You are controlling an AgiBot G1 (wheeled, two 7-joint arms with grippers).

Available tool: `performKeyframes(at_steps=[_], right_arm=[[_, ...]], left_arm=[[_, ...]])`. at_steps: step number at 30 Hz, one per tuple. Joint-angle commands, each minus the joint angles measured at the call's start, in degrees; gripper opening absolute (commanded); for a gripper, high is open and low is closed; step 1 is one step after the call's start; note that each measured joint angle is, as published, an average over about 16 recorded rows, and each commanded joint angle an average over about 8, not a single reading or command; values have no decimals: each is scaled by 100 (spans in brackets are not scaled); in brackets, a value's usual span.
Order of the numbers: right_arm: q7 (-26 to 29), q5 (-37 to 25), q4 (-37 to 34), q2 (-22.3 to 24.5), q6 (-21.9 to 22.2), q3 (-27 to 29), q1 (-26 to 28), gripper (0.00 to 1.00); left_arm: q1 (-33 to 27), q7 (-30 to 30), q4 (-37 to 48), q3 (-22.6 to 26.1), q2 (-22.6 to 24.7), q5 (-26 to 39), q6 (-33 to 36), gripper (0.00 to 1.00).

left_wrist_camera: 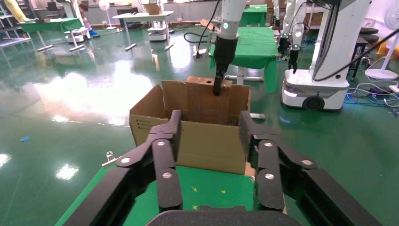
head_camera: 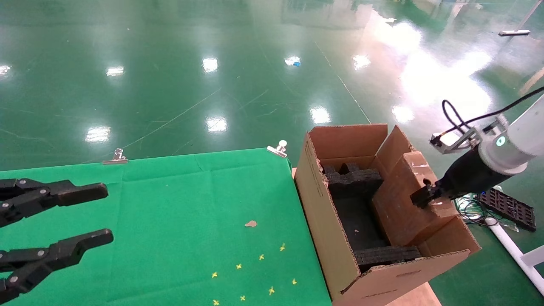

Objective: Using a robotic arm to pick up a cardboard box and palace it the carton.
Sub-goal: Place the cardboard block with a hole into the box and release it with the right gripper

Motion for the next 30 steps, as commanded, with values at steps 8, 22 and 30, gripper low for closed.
performKeyframes(at_steps=[8, 22, 30], right_arm=[[-68, 279, -298, -257, 601, 169, -857, 0], [-676, 831, -397, -358, 1596, 550, -1722, 39], [-789, 855, -553, -364, 1498, 568, -1630, 100]], left_arm=[[-1, 2, 0, 3, -1, -2, -1, 100], [-2, 4, 0, 8, -3, -5, -3, 100], [-2, 5, 0, 10, -4, -7, -5, 100]])
